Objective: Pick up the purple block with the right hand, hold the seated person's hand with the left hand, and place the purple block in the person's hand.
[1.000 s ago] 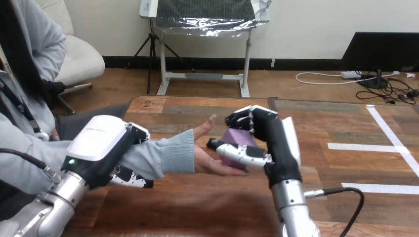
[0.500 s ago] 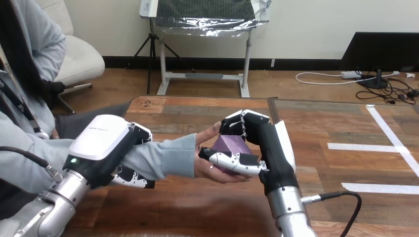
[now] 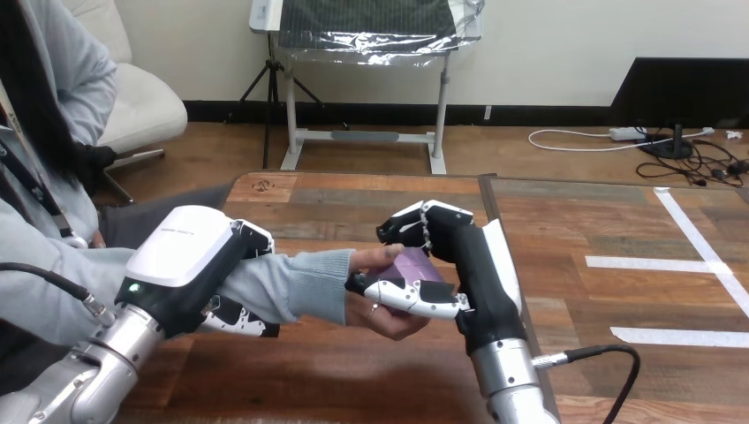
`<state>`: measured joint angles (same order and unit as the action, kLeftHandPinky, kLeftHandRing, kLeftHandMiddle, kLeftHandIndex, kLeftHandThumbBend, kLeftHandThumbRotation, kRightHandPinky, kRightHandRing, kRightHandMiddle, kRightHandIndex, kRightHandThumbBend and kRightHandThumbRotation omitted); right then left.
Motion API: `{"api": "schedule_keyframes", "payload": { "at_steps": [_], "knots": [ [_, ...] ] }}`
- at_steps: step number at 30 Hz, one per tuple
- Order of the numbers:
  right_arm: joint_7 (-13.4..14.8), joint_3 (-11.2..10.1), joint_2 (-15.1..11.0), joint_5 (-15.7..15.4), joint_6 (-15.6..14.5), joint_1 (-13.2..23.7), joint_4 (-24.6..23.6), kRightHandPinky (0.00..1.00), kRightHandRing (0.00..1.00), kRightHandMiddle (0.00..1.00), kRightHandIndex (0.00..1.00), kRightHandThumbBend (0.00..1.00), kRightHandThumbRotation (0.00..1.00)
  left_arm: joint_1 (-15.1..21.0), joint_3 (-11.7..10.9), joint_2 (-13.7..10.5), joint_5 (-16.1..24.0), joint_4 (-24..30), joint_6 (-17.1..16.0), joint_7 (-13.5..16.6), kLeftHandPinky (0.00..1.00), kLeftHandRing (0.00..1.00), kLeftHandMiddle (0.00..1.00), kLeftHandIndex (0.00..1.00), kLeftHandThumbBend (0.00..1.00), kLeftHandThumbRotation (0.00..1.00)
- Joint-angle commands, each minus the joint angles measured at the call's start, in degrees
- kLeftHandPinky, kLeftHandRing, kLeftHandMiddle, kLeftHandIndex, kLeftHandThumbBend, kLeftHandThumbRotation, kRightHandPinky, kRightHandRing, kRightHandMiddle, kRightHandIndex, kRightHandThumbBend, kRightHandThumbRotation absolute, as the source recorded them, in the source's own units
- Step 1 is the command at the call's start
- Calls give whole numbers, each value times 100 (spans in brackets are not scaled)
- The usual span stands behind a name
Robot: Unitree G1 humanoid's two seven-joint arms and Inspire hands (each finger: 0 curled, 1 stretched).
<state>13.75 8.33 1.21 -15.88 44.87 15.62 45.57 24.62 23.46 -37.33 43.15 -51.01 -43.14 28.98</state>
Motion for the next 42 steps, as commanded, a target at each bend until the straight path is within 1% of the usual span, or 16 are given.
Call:
{"api": "schedule_keyframes", "payload": {
  "at_steps": [1,11,14,20,26,32,35,42],
  "knots": [
    [-6,69,173,-21,-87,159,-450,27,31,39,45,86,0,376,-258,140,-228,372,-127,113,23,24,29,29,88,0],
    [-15,124,236,-66,-286,103,-662,27,31,39,45,87,0,377,-248,180,-233,343,-143,91,23,25,29,29,88,0],
    [-25,133,245,-63,-344,105,-704,27,31,39,45,87,0,372,-243,186,-217,336,-147,125,23,25,29,29,88,0],
    [-31,147,225,-61,-373,138,-708,27,31,39,45,87,0,356,-239,185,-193,332,-139,165,24,26,30,30,88,1],
    [-27,147,203,-71,-465,149,-738,27,31,39,45,86,0,339,-251,186,-220,331,-172,150,24,26,30,30,88,0],
    [-26,156,187,-89,-554,147,-782,27,31,39,45,86,0,327,-259,185,-216,306,-211,194,24,26,30,30,89,0],
    [-30,155,179,-82,-560,159,-766,27,31,39,45,85,0,316,-252,173,-184,321,-173,204,24,26,30,30,89,1],
    [-3,157,144,-118,-542,198,-704,27,31,39,46,85,0,308,-254,168,-184,287,-207,240,24,26,29,29,89,1]
  ]
}}
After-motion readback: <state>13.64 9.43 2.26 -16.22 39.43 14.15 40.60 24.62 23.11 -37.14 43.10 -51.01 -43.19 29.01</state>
